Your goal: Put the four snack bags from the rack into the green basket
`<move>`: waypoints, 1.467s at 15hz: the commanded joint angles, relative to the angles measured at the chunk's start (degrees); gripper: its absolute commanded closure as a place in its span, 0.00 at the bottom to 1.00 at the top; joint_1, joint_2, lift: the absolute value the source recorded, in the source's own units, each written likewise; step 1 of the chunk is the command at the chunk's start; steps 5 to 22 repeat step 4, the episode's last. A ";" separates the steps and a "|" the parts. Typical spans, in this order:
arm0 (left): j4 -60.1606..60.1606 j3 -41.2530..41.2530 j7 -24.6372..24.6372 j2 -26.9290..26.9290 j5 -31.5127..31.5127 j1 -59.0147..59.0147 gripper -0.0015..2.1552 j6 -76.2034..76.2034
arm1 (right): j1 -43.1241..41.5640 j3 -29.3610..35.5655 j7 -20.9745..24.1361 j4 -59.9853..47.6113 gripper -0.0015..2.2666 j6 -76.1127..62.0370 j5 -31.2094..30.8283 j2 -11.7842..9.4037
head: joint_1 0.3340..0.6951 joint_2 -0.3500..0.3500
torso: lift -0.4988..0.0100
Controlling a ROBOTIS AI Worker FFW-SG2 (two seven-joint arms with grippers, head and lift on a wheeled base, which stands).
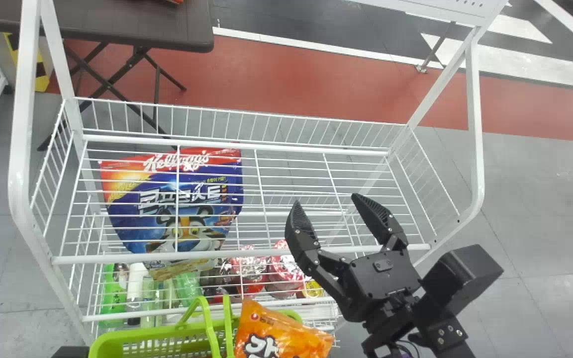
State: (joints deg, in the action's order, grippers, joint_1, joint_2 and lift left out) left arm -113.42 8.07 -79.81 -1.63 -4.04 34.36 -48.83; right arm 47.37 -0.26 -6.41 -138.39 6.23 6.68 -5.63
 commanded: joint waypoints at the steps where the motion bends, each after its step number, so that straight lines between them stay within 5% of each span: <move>1: -0.04 0.11 0.01 -0.04 0.08 0.00 0.98 0.00 | 0.09 0.00 0.00 -0.04 0.04 -0.11 0.00 -0.08 | 1.00 0.00 | 0.97; 22: -0.04 0.20 0.18 -0.04 0.26 0.00 0.98 0.00 | 0.17 0.00 0.00 -0.04 0.04 -0.11 0.00 -0.17 | 1.00 0.00 | 0.97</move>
